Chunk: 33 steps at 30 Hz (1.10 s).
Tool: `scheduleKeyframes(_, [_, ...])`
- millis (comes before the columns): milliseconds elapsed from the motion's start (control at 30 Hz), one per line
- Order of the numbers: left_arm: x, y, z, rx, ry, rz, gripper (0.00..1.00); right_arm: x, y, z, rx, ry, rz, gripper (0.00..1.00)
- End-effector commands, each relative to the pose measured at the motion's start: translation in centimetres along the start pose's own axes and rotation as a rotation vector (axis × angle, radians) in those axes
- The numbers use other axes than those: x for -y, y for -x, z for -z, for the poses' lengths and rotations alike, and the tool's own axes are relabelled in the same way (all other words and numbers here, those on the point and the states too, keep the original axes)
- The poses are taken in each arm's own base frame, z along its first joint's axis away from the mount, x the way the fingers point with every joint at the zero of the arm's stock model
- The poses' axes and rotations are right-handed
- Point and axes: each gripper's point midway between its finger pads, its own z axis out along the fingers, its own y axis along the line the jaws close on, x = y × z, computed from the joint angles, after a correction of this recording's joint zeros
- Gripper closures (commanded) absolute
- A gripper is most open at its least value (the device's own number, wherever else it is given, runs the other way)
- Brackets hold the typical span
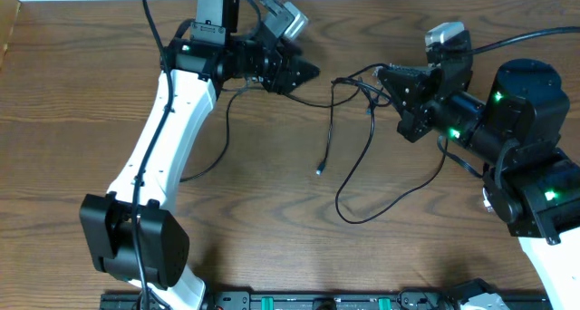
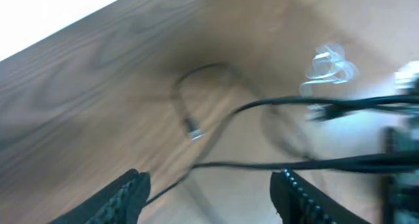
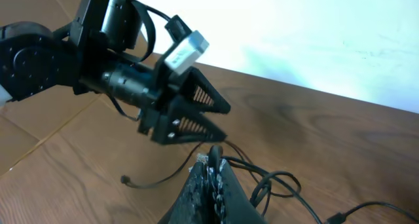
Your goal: Untangle cables
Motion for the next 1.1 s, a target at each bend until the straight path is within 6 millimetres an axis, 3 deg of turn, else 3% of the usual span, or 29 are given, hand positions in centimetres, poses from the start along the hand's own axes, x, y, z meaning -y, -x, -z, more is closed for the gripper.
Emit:
scheduleKeyframes(0, [4.3,1.2,-0.1,0.077,-0.233,-0.042,0.34,0.3,1.4,0.8,0.041,-0.031,0.009,0.99])
scheduleKeyframes(300, [6.8,1.8,-0.4,0.102,-0.342,-0.079,0.3,0.6,1.5,0.8,0.044,-0.047,0.009,0.99])
scheduleKeyframes(633, [7.2,1.3,-2.1,0.051,-0.288,-0.106,0.3,-1.2,2.0,0.8,0.061,0.052,0.012,0.99])
scheduleKeyframes(700, [6.8,1.1,-2.5,0.036,-0.254,-0.113,0.34,-1.4,2.1,0.8,0.062,0.064,0.005,0.99])
scheduleKeyframes(867, [6.4,2.2,-2.5,0.076,-0.236,-0.17,0.36,-1.8,2.0,0.8,0.057,0.087,-0.003,0.99])
scheduleKeyframes(900, [6.3,2.5,-2.6,0.086,-0.232,-0.183,0.44,-1.9,2.0,0.8,0.056,0.091,-0.003,0.99])
scheduleKeyframes(967, [6.2,2.9,-2.5,0.101,-0.227,-0.194,0.71,-1.9,2.0,0.8,0.055,0.092,-0.003,0.99])
scheduleKeyframes(1033, [6.0,3.3,-2.5,0.111,-0.219,-0.182,0.92,-2.0,2.0,0.8,0.055,0.095,-0.002,0.99])
scheduleKeyframes(1067, [5.9,3.4,-2.6,0.114,-0.213,-0.18,0.92,-2.0,2.0,0.8,0.056,0.094,-0.002,0.99])
